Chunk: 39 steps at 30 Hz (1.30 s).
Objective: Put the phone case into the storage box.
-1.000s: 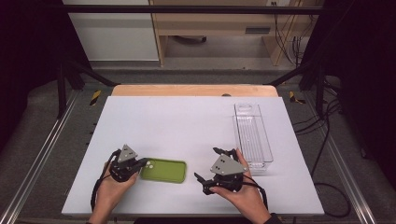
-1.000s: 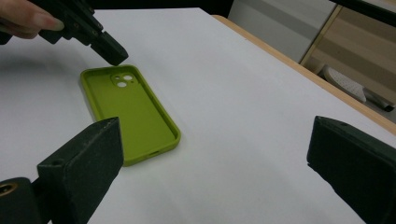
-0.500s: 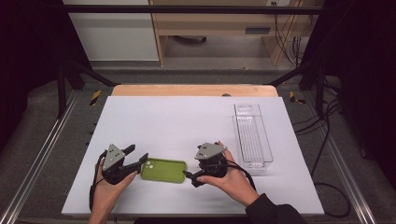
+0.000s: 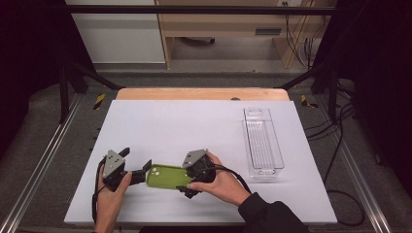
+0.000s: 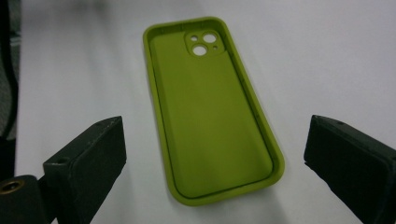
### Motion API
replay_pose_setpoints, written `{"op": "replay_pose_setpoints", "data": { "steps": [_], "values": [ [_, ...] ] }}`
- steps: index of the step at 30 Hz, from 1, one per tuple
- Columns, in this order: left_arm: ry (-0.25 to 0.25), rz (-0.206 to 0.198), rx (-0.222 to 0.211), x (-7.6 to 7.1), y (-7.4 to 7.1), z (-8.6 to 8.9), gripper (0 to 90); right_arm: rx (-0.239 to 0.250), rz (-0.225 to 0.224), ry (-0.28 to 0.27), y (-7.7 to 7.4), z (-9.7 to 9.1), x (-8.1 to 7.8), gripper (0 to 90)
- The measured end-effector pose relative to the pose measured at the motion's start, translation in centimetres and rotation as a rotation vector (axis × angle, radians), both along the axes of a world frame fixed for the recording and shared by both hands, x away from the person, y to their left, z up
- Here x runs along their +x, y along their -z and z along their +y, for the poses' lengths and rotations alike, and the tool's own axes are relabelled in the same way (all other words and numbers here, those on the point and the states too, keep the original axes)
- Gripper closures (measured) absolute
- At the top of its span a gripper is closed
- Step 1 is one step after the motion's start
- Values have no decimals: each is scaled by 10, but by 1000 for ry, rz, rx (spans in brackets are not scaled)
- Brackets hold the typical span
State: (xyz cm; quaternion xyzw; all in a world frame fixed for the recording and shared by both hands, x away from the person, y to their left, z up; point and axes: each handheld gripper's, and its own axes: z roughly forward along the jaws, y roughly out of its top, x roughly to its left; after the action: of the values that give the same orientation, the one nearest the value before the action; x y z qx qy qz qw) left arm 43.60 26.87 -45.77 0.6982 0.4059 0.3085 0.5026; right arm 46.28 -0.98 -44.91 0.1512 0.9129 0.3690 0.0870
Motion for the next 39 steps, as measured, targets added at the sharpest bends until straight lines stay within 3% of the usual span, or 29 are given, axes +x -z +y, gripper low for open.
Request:
{"op": "replay_pose_setpoints", "data": {
  "steps": [5, 18, 39],
  "values": [
    [3, 10, -1, 1, 1, 2, 51, -24, 30, -24, 9, 9, 8, 77],
    [14, 3, 4, 0, 0, 0, 51, -82, 48, -41, 28, 17, 19, 109],
    [21, 3, 0, -2, -1, -2, 51, -82, 54, -85, 32, 14, 22, 123]
  ]
}}
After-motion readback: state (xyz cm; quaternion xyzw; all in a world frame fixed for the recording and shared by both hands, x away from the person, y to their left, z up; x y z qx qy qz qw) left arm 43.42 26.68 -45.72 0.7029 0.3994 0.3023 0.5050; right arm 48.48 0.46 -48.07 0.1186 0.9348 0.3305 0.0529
